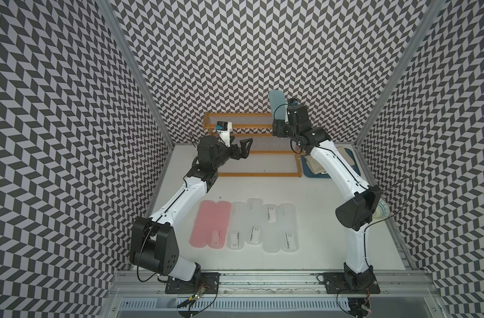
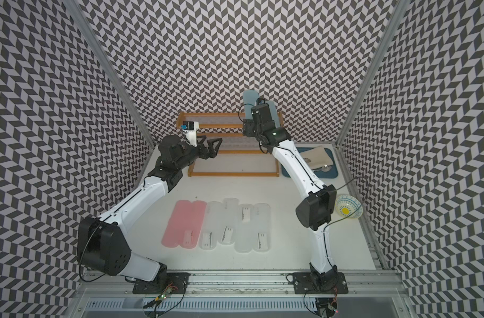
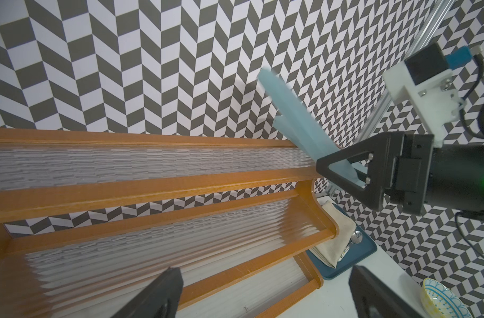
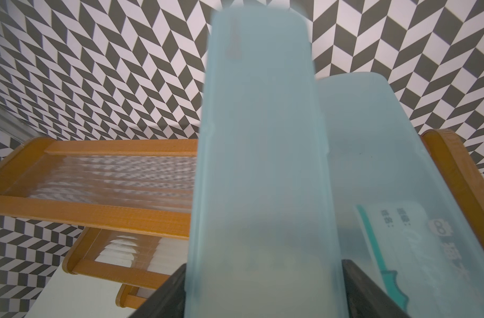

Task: Place the pencil cases on the shelf according to color
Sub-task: Place the pencil case on the shelf.

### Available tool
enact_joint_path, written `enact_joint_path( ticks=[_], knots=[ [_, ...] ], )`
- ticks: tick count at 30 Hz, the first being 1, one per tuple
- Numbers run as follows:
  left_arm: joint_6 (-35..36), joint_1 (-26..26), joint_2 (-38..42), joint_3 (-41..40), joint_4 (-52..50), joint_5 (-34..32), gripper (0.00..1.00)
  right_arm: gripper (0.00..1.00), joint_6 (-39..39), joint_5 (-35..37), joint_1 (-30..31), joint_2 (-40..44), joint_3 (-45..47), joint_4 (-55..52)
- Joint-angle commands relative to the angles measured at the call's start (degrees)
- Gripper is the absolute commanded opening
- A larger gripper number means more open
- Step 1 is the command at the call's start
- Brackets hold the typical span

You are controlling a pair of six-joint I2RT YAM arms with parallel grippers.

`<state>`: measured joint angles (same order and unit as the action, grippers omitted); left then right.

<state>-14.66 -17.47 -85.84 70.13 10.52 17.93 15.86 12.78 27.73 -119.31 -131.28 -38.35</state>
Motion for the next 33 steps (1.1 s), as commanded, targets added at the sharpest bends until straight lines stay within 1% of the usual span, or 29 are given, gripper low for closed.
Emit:
enact_joint_path(
  ticks=[1, 12, 19, 26, 30, 31, 33],
  knots=[
    [-0.1, 0.0, -0.3, -0.6, 1.4, 1.0, 1.00, 0.83, 1.5, -1.1, -0.1, -1.0, 1.3, 0.6],
    [0.1, 0.0, -0.8, -0.8, 1.4, 0.8, 1.00, 0.83, 2.7, -3.7, 0.0, 0.3, 3.7, 1.7],
    [0.3, 0.1, -0.9, -0.7, 1.3, 0.8, 1.00, 0.91, 2.4, -8.2, 0.0, 3.0, 3.1, 3.2],
    [0.4, 0.3, -1.2, -0.4, 1.1, 1.0, 1.00, 0.96, 2.0, -7.9, 0.0, 8.7, 3.4, 3.2],
    [0.0, 0.7, -1.2, -0.3, 1.2, 1.4, 0.99, 0.97, 1.2, -6.9, 0.0, 14.8, 8.6, 3.5],
    [-0.2, 0.8, -1.3, -0.3, 1.3, 1.6, 1.00, 0.97, 1.0, -6.4, 0.0, 16.6, 11.0, 4.1],
    [-0.2, 0.8, -1.2, -0.3, 1.4, 1.8, 0.99, 0.97, 1.0, -5.7, 0.0, 21.8, 18.8, 6.7]
  ],
)
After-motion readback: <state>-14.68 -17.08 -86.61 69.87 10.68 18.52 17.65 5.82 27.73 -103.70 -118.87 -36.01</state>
